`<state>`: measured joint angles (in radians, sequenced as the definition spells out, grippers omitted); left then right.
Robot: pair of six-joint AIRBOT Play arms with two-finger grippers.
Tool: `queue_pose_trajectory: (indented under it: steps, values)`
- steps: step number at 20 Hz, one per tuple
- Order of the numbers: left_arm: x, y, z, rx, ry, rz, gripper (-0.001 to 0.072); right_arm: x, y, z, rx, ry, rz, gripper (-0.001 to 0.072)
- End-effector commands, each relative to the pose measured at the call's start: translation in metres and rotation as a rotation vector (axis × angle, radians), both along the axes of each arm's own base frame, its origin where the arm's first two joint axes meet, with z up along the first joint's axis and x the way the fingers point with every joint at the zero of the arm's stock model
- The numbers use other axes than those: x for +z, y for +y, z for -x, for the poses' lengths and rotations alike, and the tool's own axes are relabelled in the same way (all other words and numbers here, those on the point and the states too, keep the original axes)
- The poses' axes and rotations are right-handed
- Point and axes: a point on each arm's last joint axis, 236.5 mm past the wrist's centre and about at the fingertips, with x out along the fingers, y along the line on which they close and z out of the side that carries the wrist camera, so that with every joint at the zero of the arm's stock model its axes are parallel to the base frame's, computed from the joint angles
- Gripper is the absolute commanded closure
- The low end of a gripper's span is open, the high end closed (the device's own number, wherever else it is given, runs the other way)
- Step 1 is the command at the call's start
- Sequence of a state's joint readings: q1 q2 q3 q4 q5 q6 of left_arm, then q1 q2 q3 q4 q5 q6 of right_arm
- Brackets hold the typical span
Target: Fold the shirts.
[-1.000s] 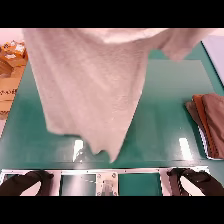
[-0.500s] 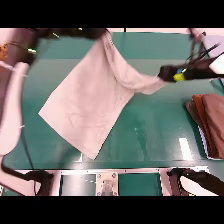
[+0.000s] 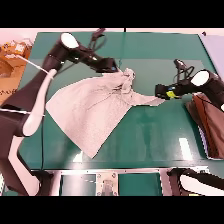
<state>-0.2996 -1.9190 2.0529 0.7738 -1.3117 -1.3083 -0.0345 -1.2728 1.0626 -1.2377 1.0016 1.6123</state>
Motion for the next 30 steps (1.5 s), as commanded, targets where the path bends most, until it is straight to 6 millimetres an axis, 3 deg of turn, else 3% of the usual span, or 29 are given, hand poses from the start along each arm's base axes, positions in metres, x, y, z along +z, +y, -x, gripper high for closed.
queue_pose_trajectory:
  steps: [1, 4, 7, 9, 12, 16, 17, 18, 19, 22, 25, 27, 29, 30]
  values:
    - [0.006, 0.075, 0.028, -0.008, 0.21, -0.062, 0.0685, -0.008, -0.055, 0.011, -0.129, 0.069, -0.008, 0.0706]
    - [0.012, 0.129, 0.028, 0.093, 0.228, -0.159, 0.0686, -0.018, -0.097, 0.041, -0.237, 0.179, -0.041, 0.0706]
    - [0.005, 0.178, 0.037, 0.184, 0.196, -0.348, 0.0686, -0.035, -0.11, 0.085, -0.319, 0.277, -0.08, 0.0706]
    - [-0.007, 0.197, 0.049, 0.227, 0.235, -0.392, 0.0686, -0.041, -0.101, 0.119, -0.358, 0.307, -0.096, 0.0706]
    - [-0.04, 0.227, 0.075, 0.294, 0.353, -0.421, 0.0685, -0.034, -0.074, 0.164, -0.383, 0.276, -0.112, 0.0704]
    - [-0.091, 0.279, 0.1, 0.492, 0.439, -0.466, 0.0682, -0.008, -0.063, 0.176, -0.379, 0.117, -0.091, 0.0704]
    - [-0.105, 0.285, 0.107, 0.519, 0.464, -0.462, 0.0589, -0.005, -0.063, 0.176, -0.378, 0.103, -0.088, 0.0705]
    - [-0.121, 0.29, 0.115, 0.539, 0.497, -0.463, 0.022, -0.005, -0.063, 0.176, -0.379, 0.103, -0.088, 0.0704]
    - [-0.137, 0.293, 0.121, 0.577, 0.525, -0.46, 0.0059, -0.006, -0.063, 0.176, -0.378, 0.109, -0.089, 0.0705]
    - [-0.17, 0.297, 0.113, 0.663, 0.482, -0.442, 0.0062, -0.007, -0.063, 0.175, -0.38, 0.108, -0.089, 0.0704]
    - [-0.182, 0.301, 0.078, 0.763, 0.38, -0.385, 0.0076, -0.006, -0.064, 0.175, -0.377, 0.105, -0.087, 0.0704]
    - [-0.187, 0.305, 0.055, 0.82, 0.319, -0.35, 0.0361, -0.007, -0.062, 0.177, -0.375, 0.112, -0.09, 0.0704]
    - [-0.198, 0.303, 0.043, 0.837, 0.304, -0.319, 0.0365, -0.008, -0.058, 0.184, -0.363, 0.144, -0.097, 0.0704]
    - [-0.201, 0.301, 0.038, 0.828, 0.299, -0.308, 0.0428, -0.009, -0.055, 0.189, -0.354, 0.168, -0.104, 0.0705]
